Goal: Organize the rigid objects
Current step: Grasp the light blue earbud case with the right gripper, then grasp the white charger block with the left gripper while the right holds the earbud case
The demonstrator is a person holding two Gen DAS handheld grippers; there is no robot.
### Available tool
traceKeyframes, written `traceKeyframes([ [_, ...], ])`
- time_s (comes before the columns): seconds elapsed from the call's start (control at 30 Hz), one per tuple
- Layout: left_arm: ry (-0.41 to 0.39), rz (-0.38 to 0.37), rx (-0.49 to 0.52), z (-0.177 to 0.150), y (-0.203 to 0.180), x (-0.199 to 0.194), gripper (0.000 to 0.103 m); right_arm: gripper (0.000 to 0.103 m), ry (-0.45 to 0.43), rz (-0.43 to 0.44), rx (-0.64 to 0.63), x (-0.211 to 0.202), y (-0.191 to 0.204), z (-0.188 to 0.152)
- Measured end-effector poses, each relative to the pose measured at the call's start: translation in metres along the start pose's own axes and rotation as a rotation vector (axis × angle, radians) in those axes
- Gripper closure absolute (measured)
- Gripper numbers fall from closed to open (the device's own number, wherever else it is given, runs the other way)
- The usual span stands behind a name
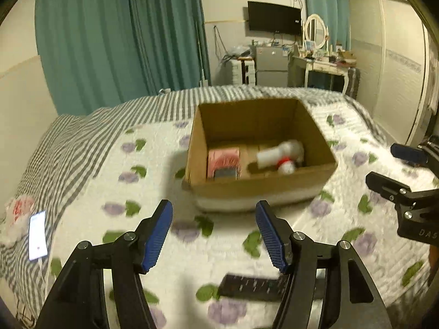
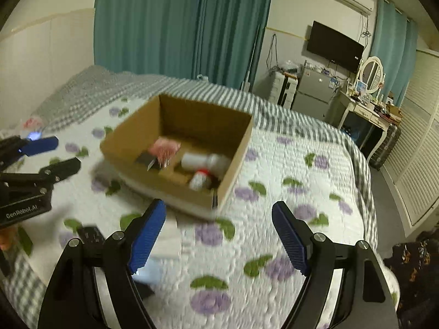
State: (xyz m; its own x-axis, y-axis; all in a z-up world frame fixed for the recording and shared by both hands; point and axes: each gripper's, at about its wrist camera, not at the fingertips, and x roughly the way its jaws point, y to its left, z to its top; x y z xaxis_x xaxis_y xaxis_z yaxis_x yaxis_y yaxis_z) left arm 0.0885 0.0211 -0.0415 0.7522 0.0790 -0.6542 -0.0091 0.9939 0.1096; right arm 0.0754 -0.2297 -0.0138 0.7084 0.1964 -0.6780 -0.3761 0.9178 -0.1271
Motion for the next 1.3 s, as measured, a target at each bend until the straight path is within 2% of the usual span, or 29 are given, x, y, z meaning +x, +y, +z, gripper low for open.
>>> traceKeyframes([
  [0.17, 0.048, 0.017, -0.042, -0.036, 0.002, 0.011, 0.037, 0.023, 0.096, 0.02, 0.036, 0.025, 0.009, -0.033],
  [0.27, 0.074, 0.024, -0.045, -0.047, 0.0, 0.02, 0.037, 0.023, 0.154, 0.053, 0.045, 0.041, 0.016, -0.047],
  [0.53, 0.101, 0.015, -0.065, -0.053, 0.0, 0.03, 0.037, 0.024, 0.214, 0.171, 0.022, 0.061, 0.048, -0.057],
  [0.67, 0.108, 0.017, -0.075, -0.053, 0.001, 0.031, 0.037, 0.028, 0.289, 0.217, 0.021, 0.082, 0.061, -0.064],
  [0.9, 0.124, 0.021, -0.07, -0.054, 0.0, 0.036, 0.037, 0.03, 0.349, 0.243, 0.064, 0.102, 0.058, -0.068],
  [1.0, 0.134, 0.03, -0.067, -0.054, -0.001, 0.037, 0.037, 0.038, 0.346, 0.256, 0.063, 0.099, 0.058, -0.069],
  [1.03, 0.137, 0.033, -0.066, -0.053, -0.001, 0.038, 0.037, 0.048, 0.346, 0.268, 0.056, 0.097, 0.06, -0.069],
  [1.07, 0.139, 0.035, -0.065, -0.053, -0.002, 0.038, 0.037, 0.051, 0.341, 0.259, 0.041, 0.094, 0.061, -0.07],
  [1.2, 0.155, 0.041, -0.058, -0.052, -0.006, 0.04, 0.037, 0.051, 0.314, 0.276, 0.068, 0.084, 0.05, -0.07],
  [1.3, 0.162, 0.025, -0.04, -0.049, -0.014, 0.043, 0.037, 0.051, 0.265, 0.255, 0.093, 0.072, 0.032, -0.061],
])
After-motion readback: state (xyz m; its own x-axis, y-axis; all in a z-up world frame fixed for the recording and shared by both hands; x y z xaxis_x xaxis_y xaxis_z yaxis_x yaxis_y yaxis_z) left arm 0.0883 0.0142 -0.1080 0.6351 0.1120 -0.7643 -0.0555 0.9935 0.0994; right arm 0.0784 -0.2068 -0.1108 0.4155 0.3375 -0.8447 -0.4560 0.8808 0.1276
